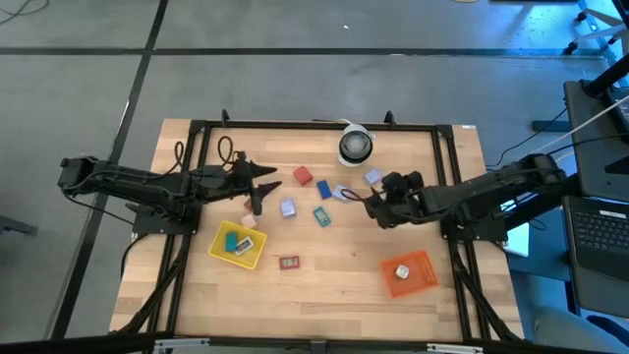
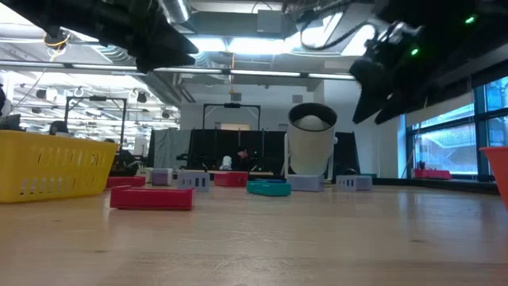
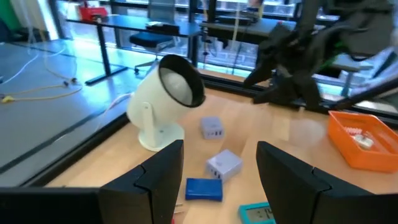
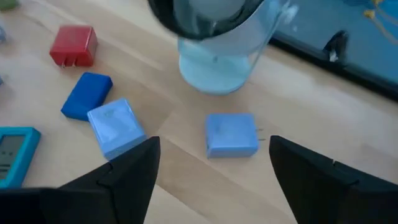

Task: Pick & Place Office items
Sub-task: Put the right violet charger adapter into the orange bin

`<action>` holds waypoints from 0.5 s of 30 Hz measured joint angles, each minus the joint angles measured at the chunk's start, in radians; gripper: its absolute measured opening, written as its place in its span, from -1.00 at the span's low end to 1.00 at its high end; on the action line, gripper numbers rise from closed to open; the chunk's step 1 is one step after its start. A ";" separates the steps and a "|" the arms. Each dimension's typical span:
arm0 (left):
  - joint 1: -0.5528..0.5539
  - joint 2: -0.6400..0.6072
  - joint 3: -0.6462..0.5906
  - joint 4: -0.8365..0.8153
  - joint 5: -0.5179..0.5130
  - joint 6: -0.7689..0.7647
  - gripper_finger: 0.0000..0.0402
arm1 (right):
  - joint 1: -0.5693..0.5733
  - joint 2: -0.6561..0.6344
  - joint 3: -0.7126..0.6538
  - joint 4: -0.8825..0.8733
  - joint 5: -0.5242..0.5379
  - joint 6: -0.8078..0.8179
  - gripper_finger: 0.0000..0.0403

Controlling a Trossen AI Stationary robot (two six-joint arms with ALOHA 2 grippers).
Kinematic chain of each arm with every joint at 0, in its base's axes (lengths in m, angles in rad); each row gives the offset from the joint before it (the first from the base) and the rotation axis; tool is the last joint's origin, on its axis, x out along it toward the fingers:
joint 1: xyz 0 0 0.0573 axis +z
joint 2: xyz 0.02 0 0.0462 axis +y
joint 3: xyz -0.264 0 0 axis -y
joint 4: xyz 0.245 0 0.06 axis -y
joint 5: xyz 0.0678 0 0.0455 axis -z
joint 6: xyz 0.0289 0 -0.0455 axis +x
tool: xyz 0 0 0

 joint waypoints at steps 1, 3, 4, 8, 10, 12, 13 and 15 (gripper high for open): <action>0.000 0.000 0.000 0.000 0.006 0.007 -0.01 | -0.019 0.020 0.000 0.020 -0.020 -0.012 0.51; 0.000 0.000 0.000 -0.005 0.021 0.019 -0.01 | -0.056 0.057 0.000 0.039 -0.053 -0.022 0.51; 0.000 0.000 0.000 -0.010 0.024 0.023 -0.01 | -0.071 0.074 0.000 0.046 -0.062 -0.025 0.51; 0.000 0.000 0.000 -0.015 0.024 0.028 -0.01 | -0.123 0.128 0.000 0.103 -0.104 -0.091 0.51; 0.000 0.000 0.000 -0.015 0.024 0.028 -0.01 | -0.146 0.153 0.000 0.123 -0.109 -0.129 0.51; 0.000 0.000 0.000 -0.015 0.024 0.028 -0.01 | -0.171 0.166 -0.001 0.129 -0.132 -0.168 0.51; 0.000 0.000 0.000 -0.015 0.024 0.028 -0.01 | -0.183 0.169 -0.001 0.135 -0.150 -0.193 0.51; 0.000 0.000 0.000 -0.015 0.024 0.028 -0.01 | -0.204 0.170 -0.001 0.133 -0.206 -0.264 0.51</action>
